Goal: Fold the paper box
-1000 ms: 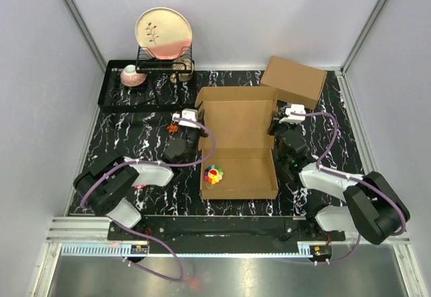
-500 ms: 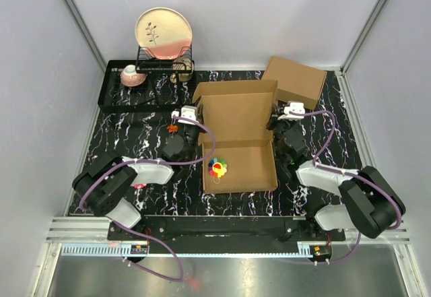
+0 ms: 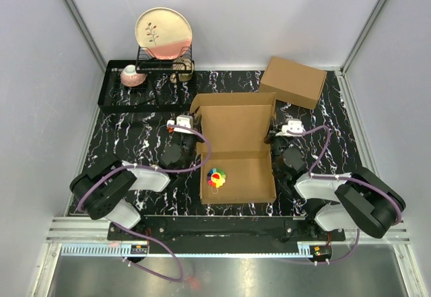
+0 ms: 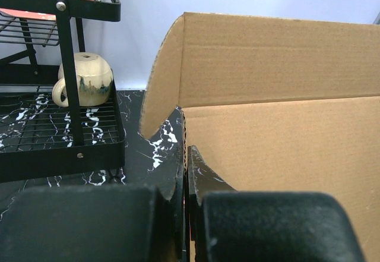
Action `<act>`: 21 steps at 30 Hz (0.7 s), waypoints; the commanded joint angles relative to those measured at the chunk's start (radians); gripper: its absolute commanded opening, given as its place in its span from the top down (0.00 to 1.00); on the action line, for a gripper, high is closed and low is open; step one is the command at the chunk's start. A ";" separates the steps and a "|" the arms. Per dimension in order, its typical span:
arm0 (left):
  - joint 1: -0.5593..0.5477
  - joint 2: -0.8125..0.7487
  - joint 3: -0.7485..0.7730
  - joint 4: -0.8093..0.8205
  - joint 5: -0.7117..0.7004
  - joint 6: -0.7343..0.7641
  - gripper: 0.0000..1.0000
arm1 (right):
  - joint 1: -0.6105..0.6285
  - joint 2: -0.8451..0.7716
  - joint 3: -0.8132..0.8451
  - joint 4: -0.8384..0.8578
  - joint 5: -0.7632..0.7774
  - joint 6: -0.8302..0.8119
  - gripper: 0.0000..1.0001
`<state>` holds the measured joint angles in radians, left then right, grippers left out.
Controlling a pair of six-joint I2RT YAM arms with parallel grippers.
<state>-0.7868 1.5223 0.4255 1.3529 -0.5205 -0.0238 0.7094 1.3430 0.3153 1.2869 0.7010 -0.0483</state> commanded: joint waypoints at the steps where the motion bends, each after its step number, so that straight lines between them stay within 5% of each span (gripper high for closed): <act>1: -0.066 -0.043 -0.017 0.313 0.100 -0.011 1.00 | 0.094 0.005 -0.045 0.069 0.018 -0.015 1.00; 12: -0.184 -0.073 -0.090 0.313 0.048 0.018 1.00 | 0.226 0.104 -0.099 0.192 0.147 -0.042 1.00; 21: -0.244 -0.143 -0.185 0.313 -0.019 0.044 1.00 | 0.343 0.003 -0.174 0.079 0.270 0.017 0.89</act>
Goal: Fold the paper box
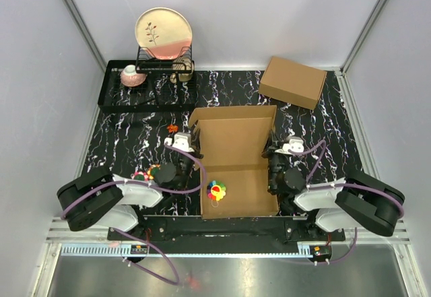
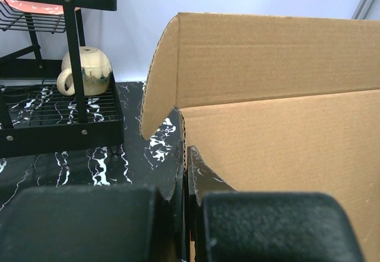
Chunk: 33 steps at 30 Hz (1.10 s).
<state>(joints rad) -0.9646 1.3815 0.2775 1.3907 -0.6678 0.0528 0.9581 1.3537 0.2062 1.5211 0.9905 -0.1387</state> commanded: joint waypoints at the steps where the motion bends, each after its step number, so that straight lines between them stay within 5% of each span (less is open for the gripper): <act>1: -0.069 -0.007 -0.037 0.275 0.125 -0.028 1.00 | 0.099 -0.025 -0.068 -0.177 -0.009 0.120 0.84; 5: -0.068 -0.033 -0.020 0.275 0.105 0.056 1.00 | 0.107 -0.128 -0.059 -0.358 0.019 0.168 0.67; 13: -0.017 -0.033 0.064 0.275 0.108 0.174 1.00 | 0.105 -0.292 0.042 -0.483 0.027 0.048 0.58; 21: 0.099 -0.015 0.133 0.275 0.154 0.157 1.00 | 0.081 -0.335 0.171 -0.545 -0.009 -0.070 0.43; 33: 0.274 0.151 0.265 0.277 0.200 -0.037 1.00 | -0.087 -0.438 0.421 -1.025 -0.185 0.085 0.35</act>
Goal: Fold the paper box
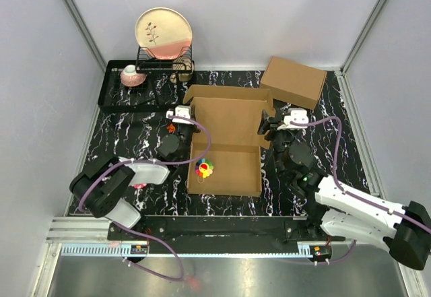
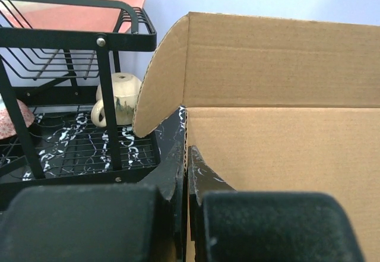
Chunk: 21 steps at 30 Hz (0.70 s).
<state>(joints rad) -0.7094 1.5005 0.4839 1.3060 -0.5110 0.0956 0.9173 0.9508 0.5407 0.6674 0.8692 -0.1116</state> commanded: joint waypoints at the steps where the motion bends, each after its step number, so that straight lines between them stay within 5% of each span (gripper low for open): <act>1: 0.021 0.044 0.070 0.361 0.043 -0.086 1.00 | -0.055 -0.041 0.096 -0.227 -0.067 0.069 0.34; 9: 0.040 0.087 0.105 0.361 0.080 -0.092 1.00 | -0.254 -0.148 0.054 -0.376 -0.330 0.269 0.38; 12: 0.054 0.092 0.104 0.363 0.097 -0.092 1.00 | -0.374 -0.121 0.059 -0.377 -0.499 0.331 0.36; 21: 0.065 0.095 0.113 0.361 0.123 -0.120 1.00 | -0.520 0.049 0.117 -0.348 -0.665 0.368 0.32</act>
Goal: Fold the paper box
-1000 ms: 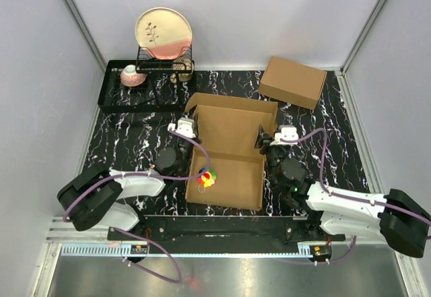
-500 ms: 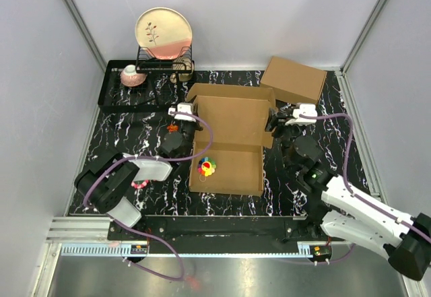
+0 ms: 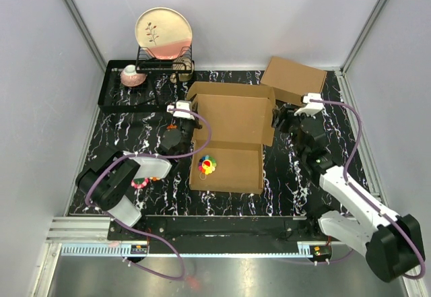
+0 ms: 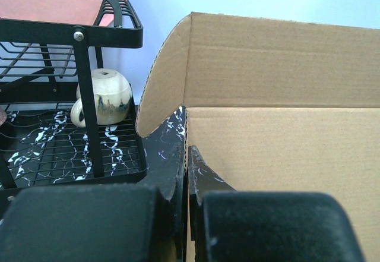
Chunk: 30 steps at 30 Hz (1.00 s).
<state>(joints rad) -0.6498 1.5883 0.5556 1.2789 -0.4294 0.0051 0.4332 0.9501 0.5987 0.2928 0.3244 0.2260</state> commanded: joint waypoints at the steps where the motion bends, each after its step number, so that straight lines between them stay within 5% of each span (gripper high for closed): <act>1: 0.006 0.010 0.041 0.389 0.038 -0.034 1.00 | -0.039 0.082 0.072 0.029 -0.120 0.023 0.32; 24: 0.015 0.018 0.036 0.389 0.026 -0.022 1.00 | -0.086 0.211 0.096 0.085 -0.203 0.013 0.40; 30: 0.015 0.015 0.033 0.390 0.021 -0.019 1.00 | -0.086 0.237 0.105 0.054 -0.205 0.013 0.49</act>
<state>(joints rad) -0.6415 1.6012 0.5571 1.2797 -0.4210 -0.0097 0.3511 1.1671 0.6693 0.3534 0.1360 0.2363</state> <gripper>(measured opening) 0.012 0.539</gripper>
